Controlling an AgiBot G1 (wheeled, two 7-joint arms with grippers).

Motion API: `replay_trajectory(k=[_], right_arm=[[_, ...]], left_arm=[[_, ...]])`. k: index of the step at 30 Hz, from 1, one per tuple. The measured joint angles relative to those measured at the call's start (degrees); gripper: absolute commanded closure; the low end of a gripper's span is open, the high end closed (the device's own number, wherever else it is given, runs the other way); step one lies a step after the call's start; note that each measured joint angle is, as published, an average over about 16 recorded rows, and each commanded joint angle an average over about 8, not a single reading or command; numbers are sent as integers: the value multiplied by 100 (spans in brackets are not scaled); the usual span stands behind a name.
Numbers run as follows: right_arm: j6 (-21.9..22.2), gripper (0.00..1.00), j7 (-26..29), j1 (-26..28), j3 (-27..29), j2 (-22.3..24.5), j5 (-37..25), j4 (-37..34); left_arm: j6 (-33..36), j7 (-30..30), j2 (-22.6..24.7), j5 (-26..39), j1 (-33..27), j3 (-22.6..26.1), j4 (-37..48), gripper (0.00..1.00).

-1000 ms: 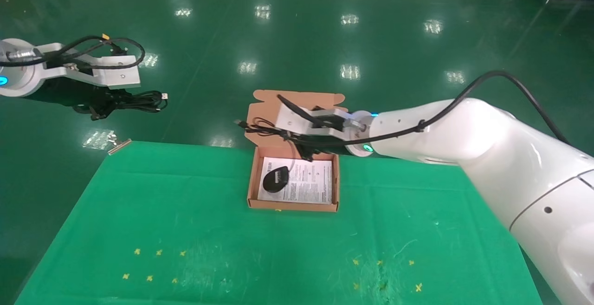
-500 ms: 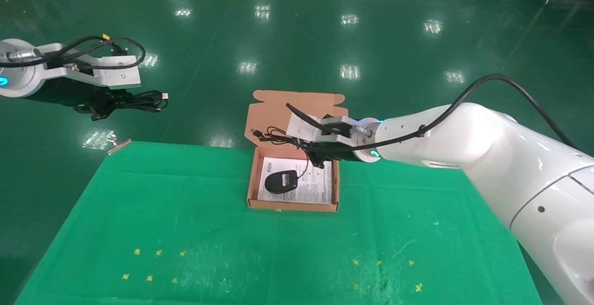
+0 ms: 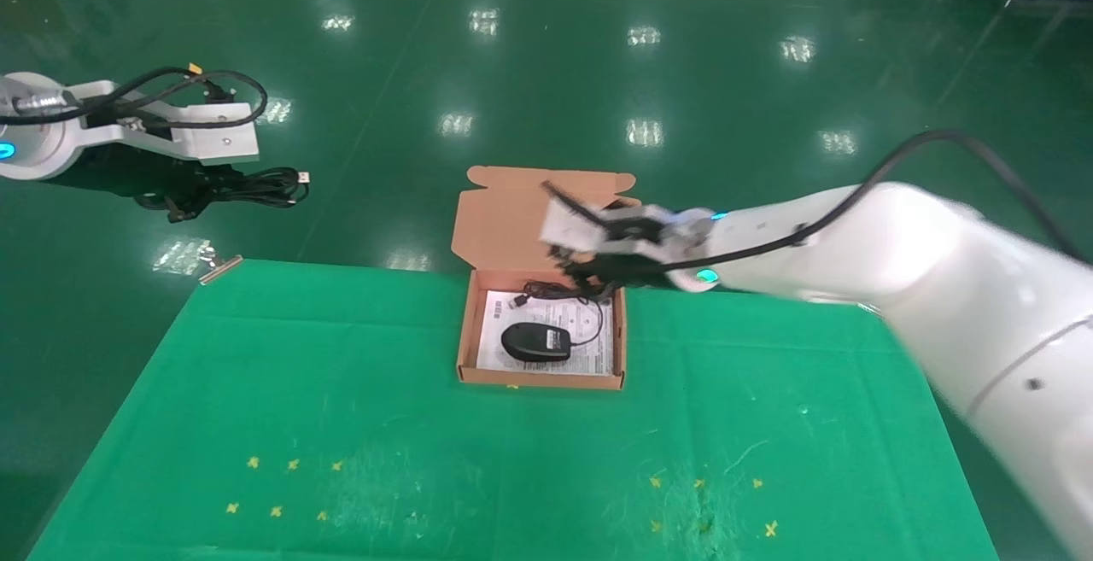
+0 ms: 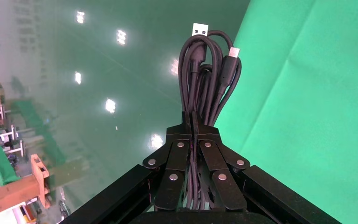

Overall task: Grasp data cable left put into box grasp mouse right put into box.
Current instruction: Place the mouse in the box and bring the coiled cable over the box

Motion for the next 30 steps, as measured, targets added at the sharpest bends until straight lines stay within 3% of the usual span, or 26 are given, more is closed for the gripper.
replay_trajectory(k=[8,19,30], right_arm=[[-13,0,241,100,-59,831,-253,510],[-47,0,970,45,-140,2016,-709,1815],[-10,0,1841,-43,-234,2530,-1329,2733]], left_arm=[[-499,53,509,-52,356,45,220,100],[-1383,236,1460,-153,802,96,885,100],[-2059,370,2062,-523,1121,355,1162,100]])
